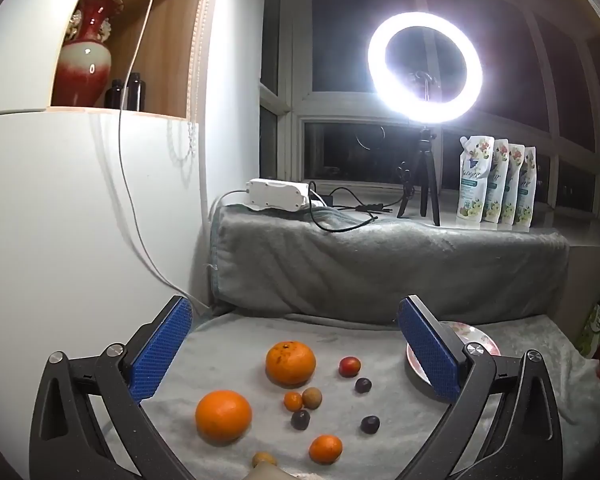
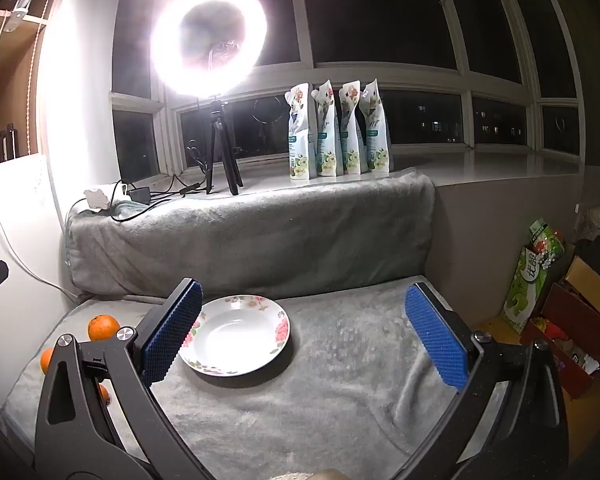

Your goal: Organize fruits

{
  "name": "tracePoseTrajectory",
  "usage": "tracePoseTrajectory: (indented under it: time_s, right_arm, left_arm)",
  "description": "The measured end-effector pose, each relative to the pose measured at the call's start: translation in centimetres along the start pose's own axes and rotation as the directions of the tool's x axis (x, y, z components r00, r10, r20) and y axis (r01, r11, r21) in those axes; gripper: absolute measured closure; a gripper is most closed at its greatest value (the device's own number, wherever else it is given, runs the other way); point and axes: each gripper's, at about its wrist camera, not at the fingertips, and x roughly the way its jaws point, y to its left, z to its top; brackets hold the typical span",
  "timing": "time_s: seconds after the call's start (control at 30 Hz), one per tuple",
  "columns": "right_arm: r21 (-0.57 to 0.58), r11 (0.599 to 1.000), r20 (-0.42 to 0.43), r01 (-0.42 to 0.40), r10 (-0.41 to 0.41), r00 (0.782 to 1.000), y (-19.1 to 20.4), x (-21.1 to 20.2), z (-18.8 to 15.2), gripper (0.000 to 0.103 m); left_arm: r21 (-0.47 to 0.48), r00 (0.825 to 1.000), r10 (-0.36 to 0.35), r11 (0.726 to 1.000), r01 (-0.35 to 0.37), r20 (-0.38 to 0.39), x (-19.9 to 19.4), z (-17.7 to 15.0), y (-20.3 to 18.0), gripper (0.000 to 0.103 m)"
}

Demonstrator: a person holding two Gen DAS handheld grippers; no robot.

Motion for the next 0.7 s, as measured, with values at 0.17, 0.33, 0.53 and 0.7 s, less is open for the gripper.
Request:
tracePoseTrajectory:
  time_s: [0.17,0.33,0.53,0.7]
  right_arm:
    - [0.0,1.0,-0.001,0.0,0.0,1.0,0.01,0.02,-0.03,0.0]
    - [0.0,1.0,-0.001,0.0,0.0,1.0,0.04,0.01,-0.05,0.0]
    - [0.0,1.0,-0.003,0.0,0.0,1.0,0.04,0.01,-0.06,0.0]
    - [0.0,1.0,-0.003,0.0,0.0,1.0,0.04,-0.03,-0.07,0.0]
  left_arm:
    - [0.005,1.0,-0.003,1.0,0.003,-0.008,0.38,0.47,-0.02,0.001]
    - [0.005,1.0,-0.004,1.0,0.004,-0.01,0.38,0.56,0.02,0.001]
    - [0.003,1.0,-0.005,1.0,0.005,-0.01,0.52,0.52,0.15,0.001]
    - [0.004,1.0,-0.004,1.0,0.004,-0.009,0.63,0.51,0.26,0.001]
